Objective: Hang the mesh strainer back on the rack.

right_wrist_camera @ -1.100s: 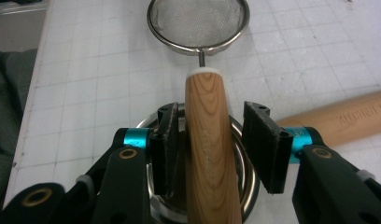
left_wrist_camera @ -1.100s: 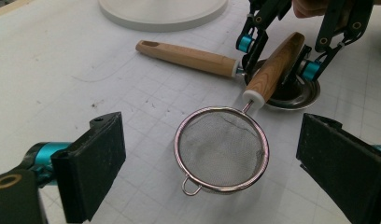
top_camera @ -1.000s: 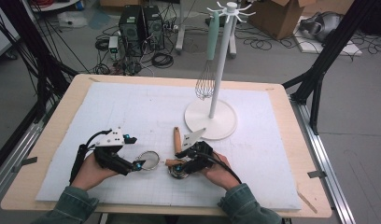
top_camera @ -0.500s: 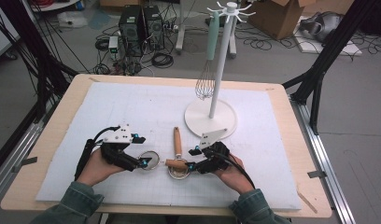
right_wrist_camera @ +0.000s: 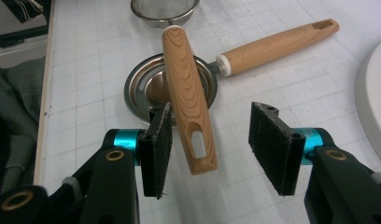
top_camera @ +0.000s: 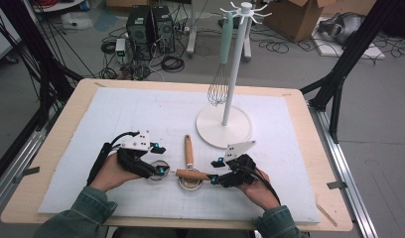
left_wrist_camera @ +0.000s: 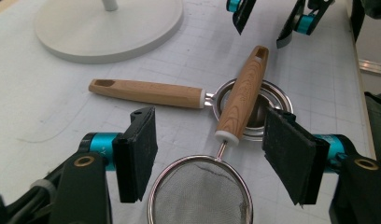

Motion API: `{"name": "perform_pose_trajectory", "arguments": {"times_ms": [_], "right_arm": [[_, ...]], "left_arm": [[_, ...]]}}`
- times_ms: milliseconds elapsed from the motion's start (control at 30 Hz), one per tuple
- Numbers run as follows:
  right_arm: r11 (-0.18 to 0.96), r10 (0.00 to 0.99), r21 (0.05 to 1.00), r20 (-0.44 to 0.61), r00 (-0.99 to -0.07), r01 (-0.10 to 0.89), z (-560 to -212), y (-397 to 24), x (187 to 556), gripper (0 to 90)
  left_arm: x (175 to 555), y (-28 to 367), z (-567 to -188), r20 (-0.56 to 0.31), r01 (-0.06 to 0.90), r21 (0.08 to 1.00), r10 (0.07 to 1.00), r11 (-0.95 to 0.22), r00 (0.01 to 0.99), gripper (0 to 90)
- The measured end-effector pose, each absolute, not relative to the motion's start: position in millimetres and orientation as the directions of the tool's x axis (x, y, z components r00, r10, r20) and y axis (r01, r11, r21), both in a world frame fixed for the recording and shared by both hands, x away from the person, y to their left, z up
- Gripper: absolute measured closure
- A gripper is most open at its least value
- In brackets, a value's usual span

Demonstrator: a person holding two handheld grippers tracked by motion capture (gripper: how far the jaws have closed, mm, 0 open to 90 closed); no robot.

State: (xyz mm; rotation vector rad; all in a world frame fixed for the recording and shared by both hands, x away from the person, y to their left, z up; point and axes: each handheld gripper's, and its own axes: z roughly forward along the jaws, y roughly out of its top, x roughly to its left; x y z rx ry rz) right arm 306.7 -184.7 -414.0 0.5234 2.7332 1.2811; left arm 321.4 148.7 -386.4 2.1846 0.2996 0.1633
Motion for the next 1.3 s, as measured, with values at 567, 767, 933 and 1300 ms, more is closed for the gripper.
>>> {"name": "perform_pose_trajectory", "arguments": {"times_ms": [567,767,933,1300], "right_arm": [[0.610,0.331,0.739,0.089,-0.939,0.285,-428.3,-185.8,306.2,51.3],[0.616,0.331,0.731,0.099,-0.939,0.294,-432.4,-187.3,305.7,52.6],[0.625,0.329,0.721,0.104,-0.939,0.299,-436.6,-186.8,306.5,55.4],[0.649,0.288,0.709,0.107,-0.952,0.276,-441.8,-181.1,309.9,68.1]], "left_arm": [[327.6,128.4,-404.3,-0.024,0.145,0.739,0.189,-0.658,0.982,49.1],[329.4,122.5,-410.5,-0.023,0.138,0.718,0.175,-0.682,0.984,52.0],[330.2,118.2,-413.3,-0.027,0.132,0.703,0.159,-0.699,0.987,56.5],[332.3,116.0,-417.7,-0.034,0.134,0.680,0.152,-0.721,0.988,62.1]]}}
